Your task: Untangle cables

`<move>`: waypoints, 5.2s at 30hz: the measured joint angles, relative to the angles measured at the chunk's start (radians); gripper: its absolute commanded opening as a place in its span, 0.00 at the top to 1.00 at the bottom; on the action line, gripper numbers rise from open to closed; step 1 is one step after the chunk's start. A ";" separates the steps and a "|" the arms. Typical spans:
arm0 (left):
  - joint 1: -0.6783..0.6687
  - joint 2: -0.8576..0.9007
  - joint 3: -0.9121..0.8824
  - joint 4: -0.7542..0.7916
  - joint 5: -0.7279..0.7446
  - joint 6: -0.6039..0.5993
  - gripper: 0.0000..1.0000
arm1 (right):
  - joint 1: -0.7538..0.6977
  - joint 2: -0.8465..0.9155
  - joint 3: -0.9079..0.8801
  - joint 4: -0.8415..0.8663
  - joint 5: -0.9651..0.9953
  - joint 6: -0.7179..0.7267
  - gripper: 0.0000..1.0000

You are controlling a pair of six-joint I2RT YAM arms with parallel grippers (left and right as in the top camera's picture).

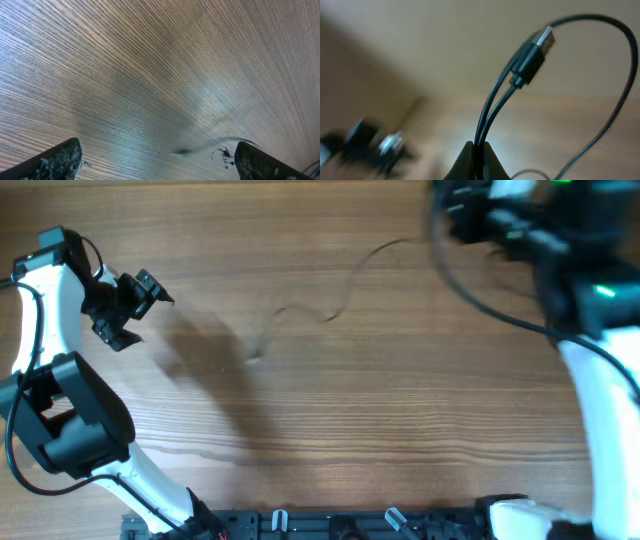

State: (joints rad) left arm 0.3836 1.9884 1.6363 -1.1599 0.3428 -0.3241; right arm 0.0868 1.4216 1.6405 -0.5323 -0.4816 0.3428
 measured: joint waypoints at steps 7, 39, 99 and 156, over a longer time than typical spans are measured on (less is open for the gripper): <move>0.000 0.000 0.000 0.000 0.000 0.000 0.00 | -0.168 -0.201 0.008 -0.096 0.493 -0.065 0.96; 0.000 0.000 0.000 0.000 0.000 0.000 0.00 | -0.230 0.542 0.000 -0.390 0.307 -0.056 0.12; 0.000 0.000 0.000 -0.001 0.000 0.000 0.00 | -0.225 -0.472 -0.017 -0.344 0.319 -0.214 0.00; 0.000 0.000 0.000 0.000 0.000 0.000 0.00 | -0.240 -1.406 -1.635 0.539 0.336 -0.299 0.00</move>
State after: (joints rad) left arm 0.3836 1.9884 1.6360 -1.1595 0.3428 -0.3244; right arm -0.1532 0.0154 0.0059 0.0067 -0.1459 0.0437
